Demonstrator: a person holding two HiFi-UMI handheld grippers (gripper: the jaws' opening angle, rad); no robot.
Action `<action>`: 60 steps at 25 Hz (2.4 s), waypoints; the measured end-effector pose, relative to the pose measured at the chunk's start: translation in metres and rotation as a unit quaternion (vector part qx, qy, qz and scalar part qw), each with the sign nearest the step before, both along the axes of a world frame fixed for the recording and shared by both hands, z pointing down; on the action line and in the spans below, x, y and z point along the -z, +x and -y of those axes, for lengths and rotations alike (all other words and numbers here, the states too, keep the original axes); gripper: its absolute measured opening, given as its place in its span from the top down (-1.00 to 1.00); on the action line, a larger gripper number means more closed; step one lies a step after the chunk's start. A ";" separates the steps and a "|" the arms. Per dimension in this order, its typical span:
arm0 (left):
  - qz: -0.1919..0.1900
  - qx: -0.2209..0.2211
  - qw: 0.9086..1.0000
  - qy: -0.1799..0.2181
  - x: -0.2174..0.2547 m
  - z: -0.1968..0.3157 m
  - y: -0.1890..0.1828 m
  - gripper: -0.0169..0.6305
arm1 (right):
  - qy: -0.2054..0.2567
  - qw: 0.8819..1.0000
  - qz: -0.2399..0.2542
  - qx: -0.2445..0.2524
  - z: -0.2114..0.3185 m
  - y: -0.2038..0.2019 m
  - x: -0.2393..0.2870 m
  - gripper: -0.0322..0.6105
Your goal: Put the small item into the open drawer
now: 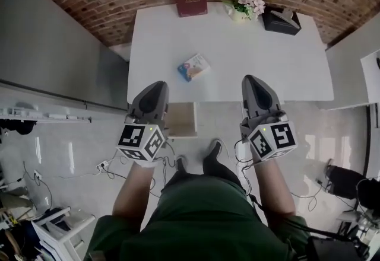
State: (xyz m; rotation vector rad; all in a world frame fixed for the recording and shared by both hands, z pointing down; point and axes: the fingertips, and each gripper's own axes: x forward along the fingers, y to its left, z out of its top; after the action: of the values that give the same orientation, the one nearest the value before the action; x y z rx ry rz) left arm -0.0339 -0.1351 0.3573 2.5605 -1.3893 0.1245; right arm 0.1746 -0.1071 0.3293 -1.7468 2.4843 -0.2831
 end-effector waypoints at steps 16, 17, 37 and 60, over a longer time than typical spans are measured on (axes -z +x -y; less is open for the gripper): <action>-0.031 0.064 0.975 -0.213 -0.133 0.049 0.007 0.82 | -0.029 0.999 0.037 0.027 0.044 0.039 -0.022 0.89; -0.043 0.057 0.970 -0.233 -0.146 0.052 0.010 0.72 | -0.031 0.999 0.036 0.022 0.043 0.042 -0.024 0.89; -0.118 0.040 0.880 -0.459 -0.311 0.106 0.016 0.57 | -0.077 0.989 0.034 -0.123 0.000 0.060 -0.052 0.89; -0.127 0.073 0.857 -0.495 -0.350 0.130 0.028 0.75 | -0.106 0.975 0.065 -0.182 -0.027 0.081 -0.084 0.89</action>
State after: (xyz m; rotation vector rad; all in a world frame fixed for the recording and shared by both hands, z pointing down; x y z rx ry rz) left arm -0.0059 -0.2654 0.7077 1.5413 -1.0088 0.3521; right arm 0.2553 -0.0802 0.4129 -2.1414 2.0571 -0.6242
